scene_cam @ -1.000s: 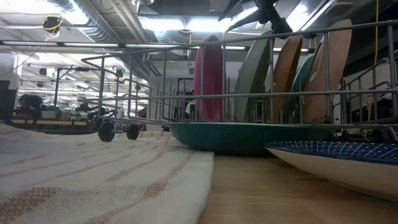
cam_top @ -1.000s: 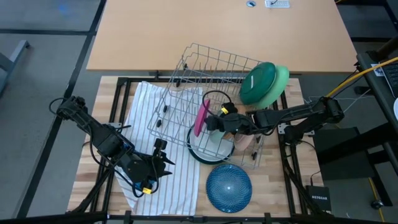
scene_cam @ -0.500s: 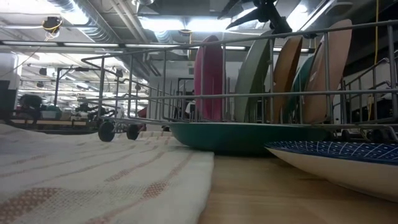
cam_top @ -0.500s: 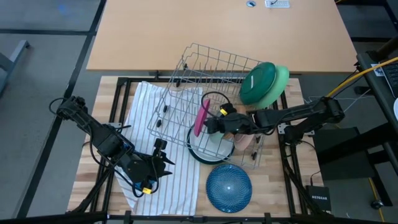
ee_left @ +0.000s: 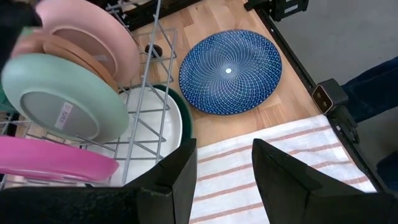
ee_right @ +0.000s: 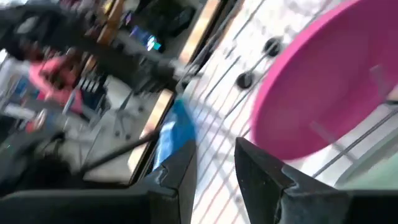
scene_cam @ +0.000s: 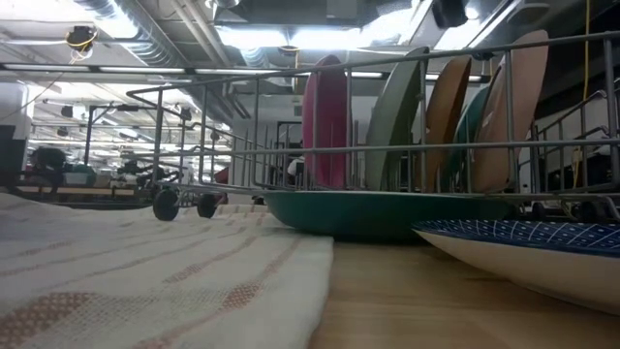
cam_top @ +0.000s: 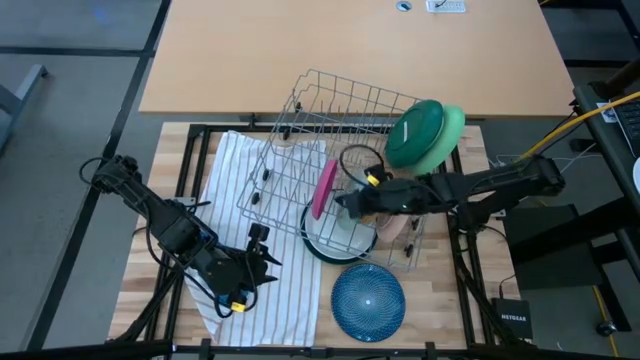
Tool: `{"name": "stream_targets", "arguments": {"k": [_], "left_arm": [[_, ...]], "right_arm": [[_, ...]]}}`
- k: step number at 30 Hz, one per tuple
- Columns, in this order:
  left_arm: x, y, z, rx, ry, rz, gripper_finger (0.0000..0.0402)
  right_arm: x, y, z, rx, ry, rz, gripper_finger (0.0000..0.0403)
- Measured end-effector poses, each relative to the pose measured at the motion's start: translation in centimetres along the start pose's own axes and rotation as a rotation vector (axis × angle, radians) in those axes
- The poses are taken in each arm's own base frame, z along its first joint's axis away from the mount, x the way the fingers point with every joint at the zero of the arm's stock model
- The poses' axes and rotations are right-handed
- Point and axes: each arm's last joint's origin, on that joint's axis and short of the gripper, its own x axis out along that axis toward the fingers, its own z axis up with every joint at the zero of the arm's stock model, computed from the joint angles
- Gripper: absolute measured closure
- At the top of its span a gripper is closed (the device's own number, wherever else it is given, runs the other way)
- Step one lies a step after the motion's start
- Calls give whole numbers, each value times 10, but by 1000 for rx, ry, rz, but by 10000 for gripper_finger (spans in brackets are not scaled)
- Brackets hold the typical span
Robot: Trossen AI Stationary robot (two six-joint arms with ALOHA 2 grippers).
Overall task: Sort dishes
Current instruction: Put the blue plate in the dish rack
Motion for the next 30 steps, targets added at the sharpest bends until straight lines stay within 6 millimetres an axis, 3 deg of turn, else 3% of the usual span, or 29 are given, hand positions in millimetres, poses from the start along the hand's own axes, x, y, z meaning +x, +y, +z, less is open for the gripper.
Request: {"name": "stream_targets", "arguments": {"k": [6,17,23,30], "left_arm": [[20,-10,-2,-38,46,0,259],[86,-43,-7,-210,104,4,259],[124,-62,-10,-261,77,-2,259],[154,-77,-13,-274,42,-36,259]], "right_arm": [[-23,16,-30,-132,146,118,292],[-71,30,-118,-337,434,253,292],[-78,21,-170,-378,547,176,292],[-78,-5,-225,-130,631,-107,292]]}}
